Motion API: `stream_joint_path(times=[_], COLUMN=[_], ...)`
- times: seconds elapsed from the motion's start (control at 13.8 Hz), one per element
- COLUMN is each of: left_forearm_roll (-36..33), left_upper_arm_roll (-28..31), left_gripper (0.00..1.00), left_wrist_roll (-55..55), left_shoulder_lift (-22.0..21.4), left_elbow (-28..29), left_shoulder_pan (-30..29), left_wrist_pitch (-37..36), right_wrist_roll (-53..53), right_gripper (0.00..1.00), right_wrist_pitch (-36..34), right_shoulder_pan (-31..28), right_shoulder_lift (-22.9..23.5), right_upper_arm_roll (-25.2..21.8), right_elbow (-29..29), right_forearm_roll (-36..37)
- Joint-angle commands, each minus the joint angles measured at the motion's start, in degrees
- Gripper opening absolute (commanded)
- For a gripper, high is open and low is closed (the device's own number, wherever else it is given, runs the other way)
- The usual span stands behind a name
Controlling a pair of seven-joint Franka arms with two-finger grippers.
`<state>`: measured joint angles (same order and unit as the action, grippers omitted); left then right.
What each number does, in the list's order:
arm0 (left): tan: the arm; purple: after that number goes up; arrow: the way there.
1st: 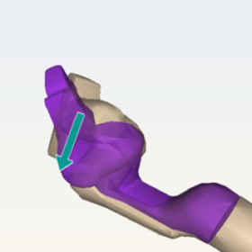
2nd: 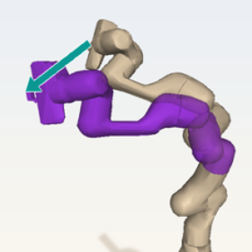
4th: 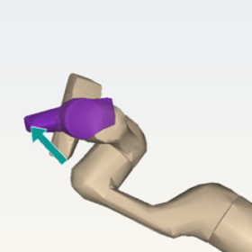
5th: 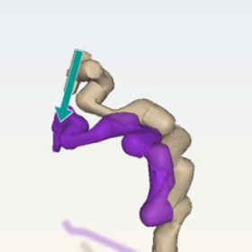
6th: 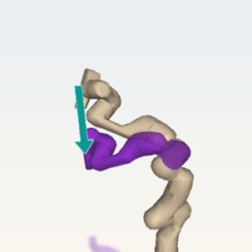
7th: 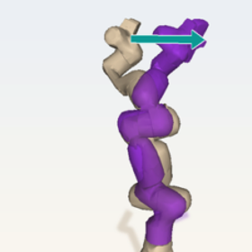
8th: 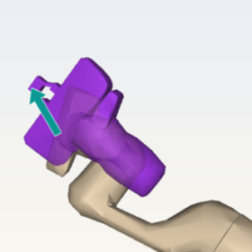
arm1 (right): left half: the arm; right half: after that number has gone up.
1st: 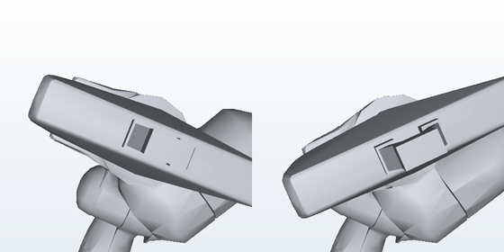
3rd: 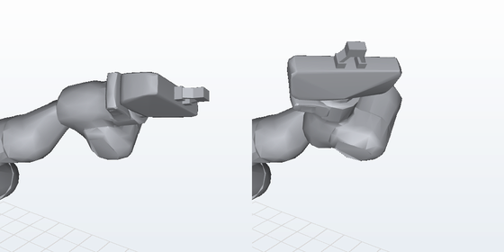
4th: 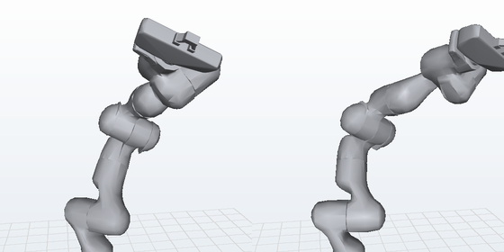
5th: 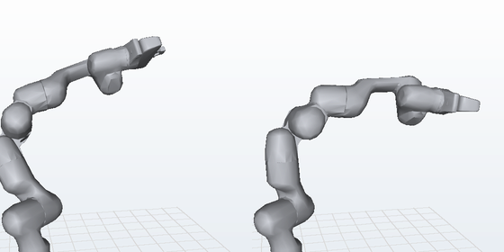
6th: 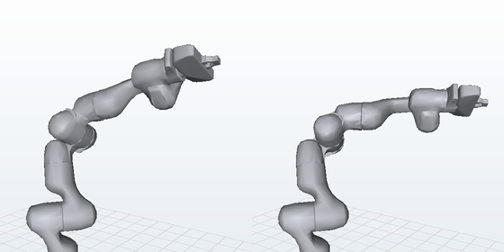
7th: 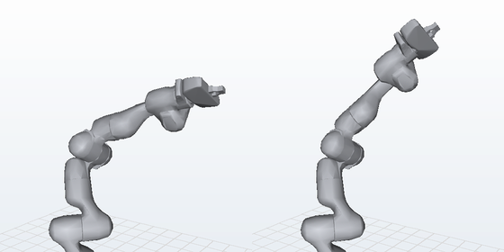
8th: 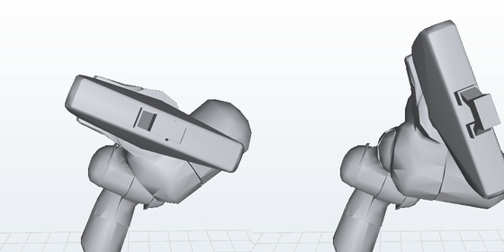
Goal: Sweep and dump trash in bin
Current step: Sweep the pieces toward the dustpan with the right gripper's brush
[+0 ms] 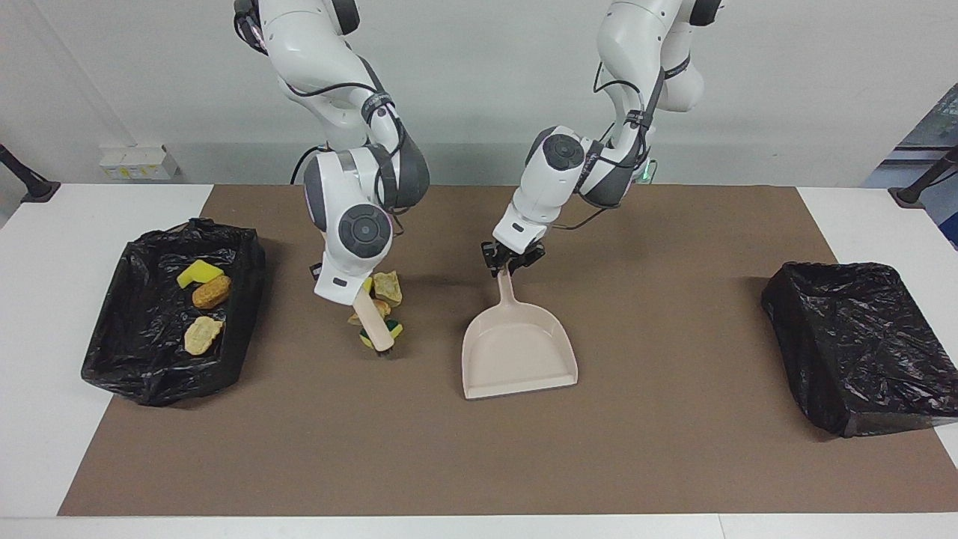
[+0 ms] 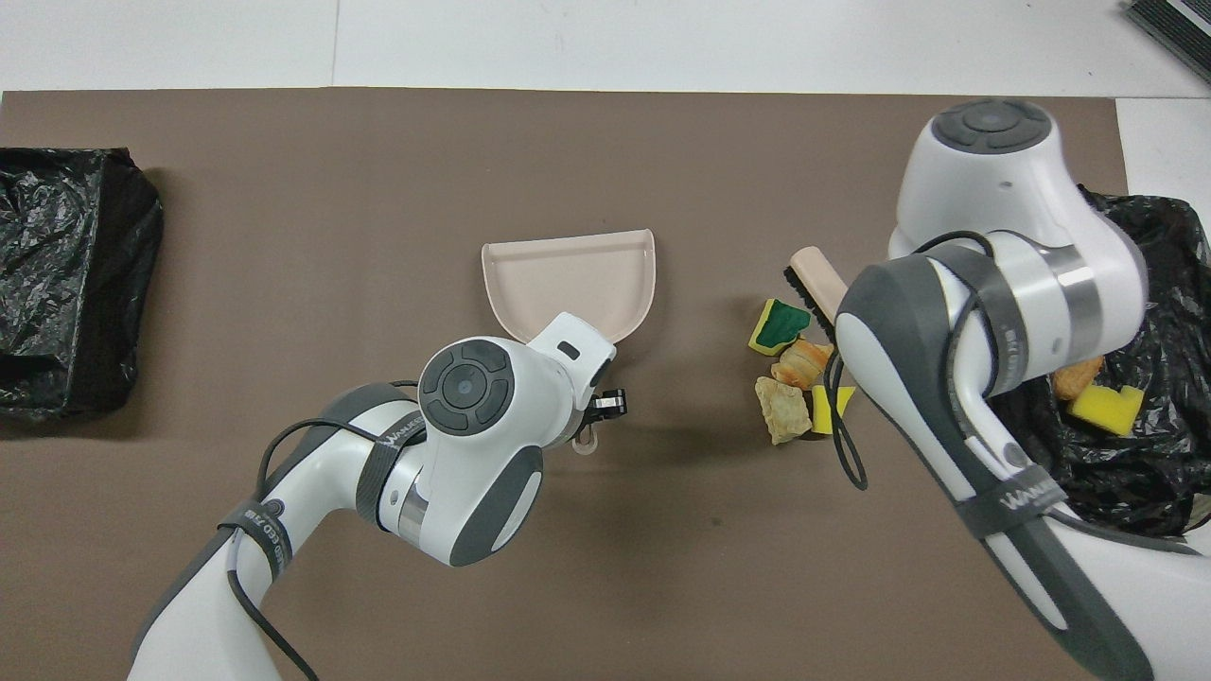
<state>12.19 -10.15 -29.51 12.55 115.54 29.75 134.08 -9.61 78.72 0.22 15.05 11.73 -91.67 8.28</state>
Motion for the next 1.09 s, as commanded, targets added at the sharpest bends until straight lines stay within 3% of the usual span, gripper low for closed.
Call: stream_joint_path(times=[0.0, 0.29, 0.36, 0.65, 1.02], left_forearm_roll=[-2.7, -6.9, -8.0, -9.3, -9.4], left_upper_arm_roll=[0.6, 0.9, 1.7, 3.2, 3.3], left_gripper=[0.0, 0.0, 0.0, 0.0, 0.0], left_wrist_roll=[10.5, 29.8, 33.7, 52.0, 60.8], left_shoulder_lift=[-1.4, -1.8, -2.1, -4.3, -5.9], left_elbow=[-1.2, -5.0, -5.1, -4.9, -4.3], left_shoulder_pan=[-0.7, -1.7, -1.7, -2.2, -2.5], left_wrist_pitch=[-5.4, -14.2, -15.3, -18.1, -25.6], right_wrist_roll=[-1.0, 3.0, 5.0, 12.6, 25.9], right_gripper=[0.0, 0.0, 0.0, 0.0, 0.0], right_wrist_pitch=[1.2, 20.6, 21.3, 21.6, 27.0], right_shoulder_pan=[-4.6, -7.6, -7.4, -6.5, -4.4], right_shoulder_lift=[-3.4, -15.7, -17.1, -16.4, -10.9], right_upper_arm_roll=[0.6, 0.6, 0.6, 0.7, 0.7], right_elbow=[-6.2, -30.4, -33.2, -36.3, -35.3], right_forearm_roll=[-1.5, -1.6, -2.1, -5.0, -9.8])
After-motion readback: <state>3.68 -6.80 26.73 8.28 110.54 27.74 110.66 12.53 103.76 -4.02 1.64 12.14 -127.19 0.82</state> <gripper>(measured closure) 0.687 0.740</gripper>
